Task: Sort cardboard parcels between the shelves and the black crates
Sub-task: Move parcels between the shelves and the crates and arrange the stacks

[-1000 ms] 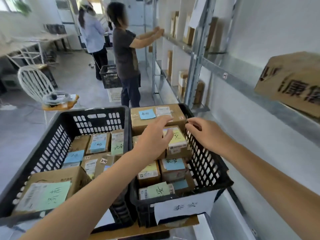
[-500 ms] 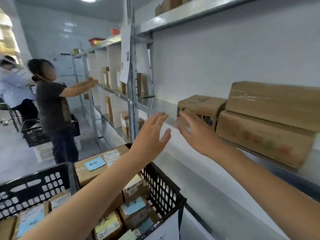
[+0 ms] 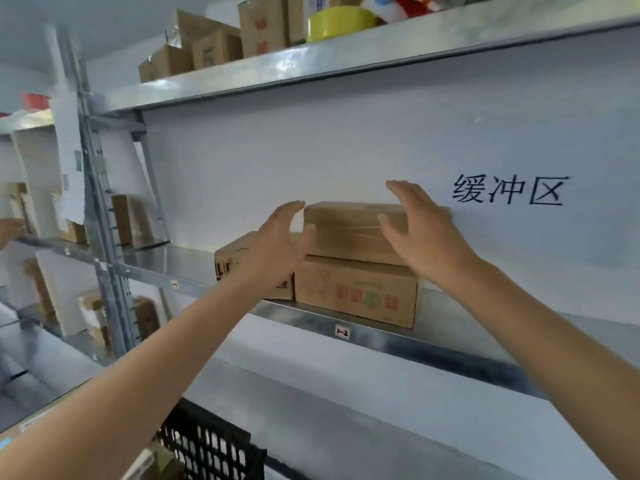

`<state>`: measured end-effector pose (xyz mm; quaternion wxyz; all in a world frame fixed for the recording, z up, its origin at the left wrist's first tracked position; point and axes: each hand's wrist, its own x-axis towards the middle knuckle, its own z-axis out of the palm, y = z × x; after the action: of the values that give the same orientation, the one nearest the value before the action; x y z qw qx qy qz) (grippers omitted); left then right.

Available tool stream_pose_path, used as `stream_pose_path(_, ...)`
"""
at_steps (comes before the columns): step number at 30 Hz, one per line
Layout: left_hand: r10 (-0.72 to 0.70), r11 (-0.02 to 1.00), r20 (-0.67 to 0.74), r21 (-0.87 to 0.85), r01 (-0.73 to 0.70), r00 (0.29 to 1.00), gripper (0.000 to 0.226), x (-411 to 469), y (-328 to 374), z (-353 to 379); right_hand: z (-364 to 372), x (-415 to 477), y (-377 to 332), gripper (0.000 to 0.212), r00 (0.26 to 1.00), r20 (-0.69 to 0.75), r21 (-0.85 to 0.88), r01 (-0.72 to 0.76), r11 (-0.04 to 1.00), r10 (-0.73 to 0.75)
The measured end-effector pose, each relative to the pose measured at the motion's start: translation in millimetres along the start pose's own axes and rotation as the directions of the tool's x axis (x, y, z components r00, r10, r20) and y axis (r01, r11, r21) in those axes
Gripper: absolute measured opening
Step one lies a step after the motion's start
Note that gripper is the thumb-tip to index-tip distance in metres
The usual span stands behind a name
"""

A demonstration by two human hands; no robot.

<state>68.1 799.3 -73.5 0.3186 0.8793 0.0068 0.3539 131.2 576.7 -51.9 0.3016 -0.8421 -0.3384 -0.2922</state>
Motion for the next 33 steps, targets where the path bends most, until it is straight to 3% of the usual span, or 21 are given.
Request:
stream_pose_path(4, -0.048, 0.998, -0.006, -0.046, 0.047, 0.999, 0.05, 32, 9, 4, -21, 1, 35, 0.057, 0.989, -0.048, -0.027, -0.142, 0.99, 0.14)
stream_pose_path(8, -0.231, 0.969, 0.039, -0.085, 0.233, 0.972, 0.055, 52, 2, 22, -17, 3, 50, 0.066, 0.943, 0.058, 0.01, -0.327, 0.945, 0.326)
stream_pose_path(12, -0.368, 0.888, 0.066, -0.27, 0.372, 0.927, 0.041, 62, -6, 41, -11, 7, 54, 0.082, 0.882, 0.123, 0.191, -0.47, 0.862, 0.454)
stream_pose_path(16, -0.408, 0.864, 0.059, -0.298, 0.406, 0.911, 0.044, 60, -11, 54, -4, 10, 59, 0.057, 0.811, 0.08, 0.341, -0.569, 0.748, 0.58)
stream_pose_path(18, -0.401, 0.867, 0.057, -0.298, 0.399, 0.914, 0.043, 56, -10, 55, 0, 9, 61, 0.058, 0.782, 0.132, 0.365, -0.61, 0.703, 0.61)
stream_pose_path(21, -0.413, 0.813, 0.025, -0.44, 0.381, 0.91, 0.033, 49, -4, 53, -2, 6, 60, 0.059, 0.816, 0.085, 0.41, -0.552, 0.726, 0.572)
stream_pose_path(24, -0.438, 0.653, -0.044, -0.701, 0.285, 0.898, 0.025, 39, 9, 39, -11, 5, 49, 0.048, 0.882, -0.049, 0.515, -0.381, 0.768, 0.47)
stream_pose_path(27, -0.419, 0.553, -0.091, -0.815, 0.175, 0.903, 0.023, 21, 16, 17, -20, 3, 30, 0.039, 0.912, -0.105, 0.579, -0.269, 0.77, 0.397)
stream_pose_path(29, -0.422, 0.566, -0.126, -0.811, 0.152, 0.898, 0.034, 8, 14, 2, -18, 0, 20, 0.032, 0.926, -0.096, 0.616, -0.232, 0.753, 0.364)
stream_pose_path(33, -0.474, 0.575, -0.24, -0.813, 0.091, 0.847, 0.028, -24, 0, -26, 6, -10, -1, 0.027, 0.955, -0.055, 0.656, -0.186, 0.732, 0.292)
